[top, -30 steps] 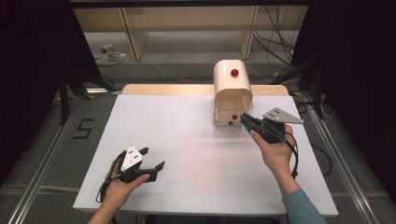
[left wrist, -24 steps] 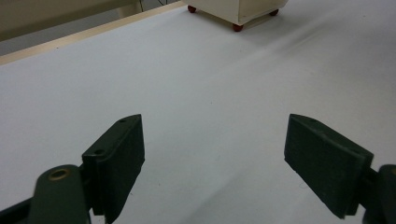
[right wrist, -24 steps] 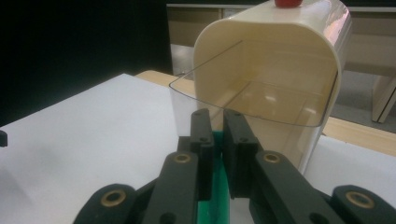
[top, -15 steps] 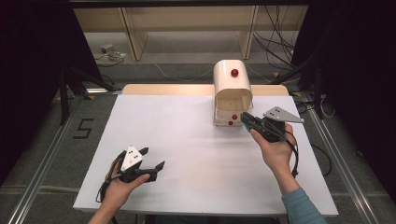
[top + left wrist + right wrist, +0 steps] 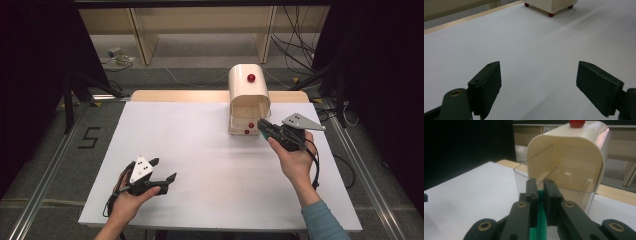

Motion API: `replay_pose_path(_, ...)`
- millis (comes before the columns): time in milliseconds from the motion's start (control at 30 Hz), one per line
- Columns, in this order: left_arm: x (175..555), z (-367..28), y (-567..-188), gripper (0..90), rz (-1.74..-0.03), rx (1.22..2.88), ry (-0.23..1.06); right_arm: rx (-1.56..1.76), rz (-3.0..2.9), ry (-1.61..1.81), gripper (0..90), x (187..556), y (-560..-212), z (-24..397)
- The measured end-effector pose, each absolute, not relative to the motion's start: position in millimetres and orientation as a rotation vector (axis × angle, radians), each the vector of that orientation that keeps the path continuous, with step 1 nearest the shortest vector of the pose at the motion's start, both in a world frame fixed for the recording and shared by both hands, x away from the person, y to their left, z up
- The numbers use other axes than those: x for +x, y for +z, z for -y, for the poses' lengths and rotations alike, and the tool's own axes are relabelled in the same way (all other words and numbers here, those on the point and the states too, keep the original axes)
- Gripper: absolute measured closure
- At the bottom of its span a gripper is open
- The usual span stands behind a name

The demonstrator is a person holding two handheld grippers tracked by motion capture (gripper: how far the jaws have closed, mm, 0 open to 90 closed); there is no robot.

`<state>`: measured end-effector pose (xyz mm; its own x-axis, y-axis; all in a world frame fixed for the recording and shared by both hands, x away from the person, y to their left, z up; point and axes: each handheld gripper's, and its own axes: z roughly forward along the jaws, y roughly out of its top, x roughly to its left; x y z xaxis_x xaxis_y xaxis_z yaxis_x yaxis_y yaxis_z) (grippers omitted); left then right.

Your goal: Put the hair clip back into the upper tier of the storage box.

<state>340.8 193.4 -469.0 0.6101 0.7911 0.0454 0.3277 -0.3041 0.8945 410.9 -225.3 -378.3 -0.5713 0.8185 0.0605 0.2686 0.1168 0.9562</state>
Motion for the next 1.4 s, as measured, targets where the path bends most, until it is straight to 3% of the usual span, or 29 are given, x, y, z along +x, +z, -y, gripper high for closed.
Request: replay_pose_path(1400,340.8,-193.7,-468.9,20.2,-0.894,1.887,0.615,1.058,-1.883,1.486,83.8,416.6,-372.7,225.4)
